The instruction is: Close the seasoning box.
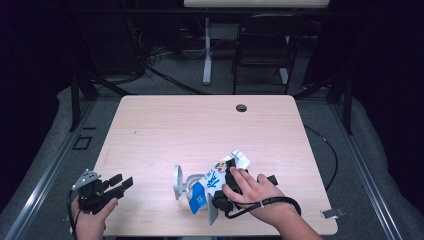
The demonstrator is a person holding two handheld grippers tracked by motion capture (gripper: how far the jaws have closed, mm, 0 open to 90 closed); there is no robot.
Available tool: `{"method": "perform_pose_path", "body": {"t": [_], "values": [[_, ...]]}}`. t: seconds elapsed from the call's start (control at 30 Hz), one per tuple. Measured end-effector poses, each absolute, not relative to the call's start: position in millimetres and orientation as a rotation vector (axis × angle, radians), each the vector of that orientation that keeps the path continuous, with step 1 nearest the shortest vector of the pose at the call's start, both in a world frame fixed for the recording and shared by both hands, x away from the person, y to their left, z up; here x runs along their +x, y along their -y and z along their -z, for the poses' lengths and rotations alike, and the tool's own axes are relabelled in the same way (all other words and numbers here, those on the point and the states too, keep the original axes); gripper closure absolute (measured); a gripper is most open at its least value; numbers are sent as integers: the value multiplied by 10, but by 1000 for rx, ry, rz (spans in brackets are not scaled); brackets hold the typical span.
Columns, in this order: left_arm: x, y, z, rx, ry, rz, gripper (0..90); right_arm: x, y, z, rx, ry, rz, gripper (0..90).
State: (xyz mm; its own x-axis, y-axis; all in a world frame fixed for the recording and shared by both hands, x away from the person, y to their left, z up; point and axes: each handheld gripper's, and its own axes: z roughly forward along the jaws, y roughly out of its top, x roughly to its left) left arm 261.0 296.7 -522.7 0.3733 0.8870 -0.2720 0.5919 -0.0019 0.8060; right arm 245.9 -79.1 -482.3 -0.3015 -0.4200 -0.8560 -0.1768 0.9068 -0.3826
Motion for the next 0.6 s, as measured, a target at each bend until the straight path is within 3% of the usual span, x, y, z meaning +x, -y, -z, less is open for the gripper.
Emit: {"method": "perform_pose_path", "body": {"t": [0.6], "values": [[2610,-2967,5228,1695,-1320,-396,495,2457,789,4806,-439,-1878,265,652]]}}
